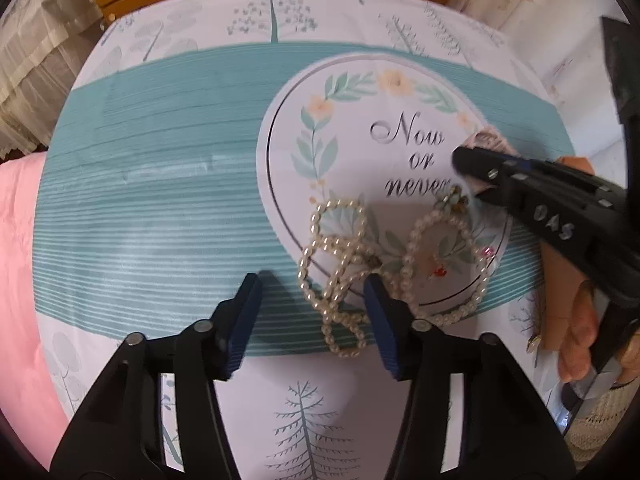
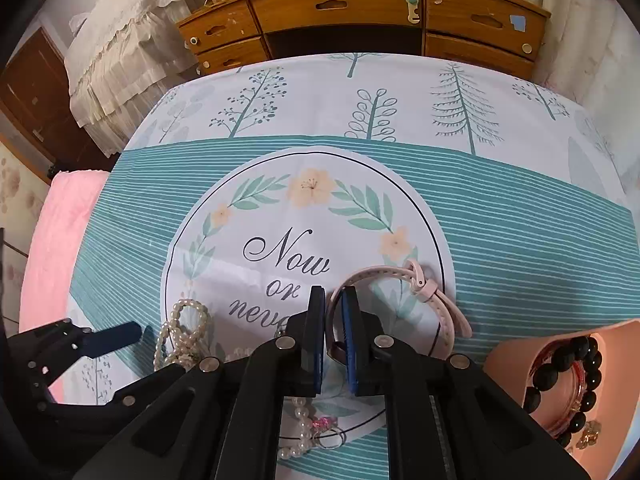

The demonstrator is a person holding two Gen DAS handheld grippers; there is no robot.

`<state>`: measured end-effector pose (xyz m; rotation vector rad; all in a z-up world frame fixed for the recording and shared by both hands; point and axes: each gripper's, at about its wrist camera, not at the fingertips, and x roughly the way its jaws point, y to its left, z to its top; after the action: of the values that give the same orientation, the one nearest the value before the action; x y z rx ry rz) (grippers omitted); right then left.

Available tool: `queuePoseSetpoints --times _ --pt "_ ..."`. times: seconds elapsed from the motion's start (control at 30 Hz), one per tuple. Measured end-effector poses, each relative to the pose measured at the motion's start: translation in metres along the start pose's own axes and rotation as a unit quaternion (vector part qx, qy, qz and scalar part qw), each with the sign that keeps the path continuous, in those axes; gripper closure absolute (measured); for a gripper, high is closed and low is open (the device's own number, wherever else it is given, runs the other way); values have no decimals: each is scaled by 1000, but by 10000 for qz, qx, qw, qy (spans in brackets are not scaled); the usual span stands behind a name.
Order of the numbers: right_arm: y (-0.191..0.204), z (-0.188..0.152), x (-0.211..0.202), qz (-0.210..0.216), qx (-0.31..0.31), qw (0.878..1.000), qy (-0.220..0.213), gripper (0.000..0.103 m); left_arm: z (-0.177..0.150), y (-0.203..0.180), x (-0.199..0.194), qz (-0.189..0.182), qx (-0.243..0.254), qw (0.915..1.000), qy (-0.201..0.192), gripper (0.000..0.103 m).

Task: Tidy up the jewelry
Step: 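Grasp the pink watch strap with the right gripper while the left gripper grasps a pearl necklace, then carry the watch and pearl necklace into the pink tray and open both grippers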

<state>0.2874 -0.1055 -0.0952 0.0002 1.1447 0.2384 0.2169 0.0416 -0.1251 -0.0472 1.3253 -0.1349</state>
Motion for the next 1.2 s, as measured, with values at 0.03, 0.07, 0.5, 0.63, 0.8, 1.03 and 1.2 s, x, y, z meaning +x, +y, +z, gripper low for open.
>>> queuePoseSetpoints --times 0.03,0.07,0.5,0.63,0.8,1.03,1.2 --pt "-1 -1 -1 0 6 10000 -2 94 -1 -2 0 78 54 9999 33 59" --pt "-2 -2 -1 3 10 10000 -3 94 -2 -3 0 146 101 9998 40 63" --pt "-6 -8 -13 125 108 9997 -151 98 -16 -8 -5 157 -100 9998 -11 96" --pt "-7 -12 -31 195 105 9994 -270 99 -17 -4 -19 131 -259 9994 -190 96" --pt "-11 -16 -69 325 136 9977 -575 99 -16 -6 -59 77 -291 9978 -589 96" --pt "-19 -27 -139 528 175 9926 -1079 99 -15 -22 -130 -6 -180 9922 -1233 96" --pt "-30 -44 -197 560 117 9875 -1467 99 -15 -46 -179 -135 -44 9858 -1676 96"
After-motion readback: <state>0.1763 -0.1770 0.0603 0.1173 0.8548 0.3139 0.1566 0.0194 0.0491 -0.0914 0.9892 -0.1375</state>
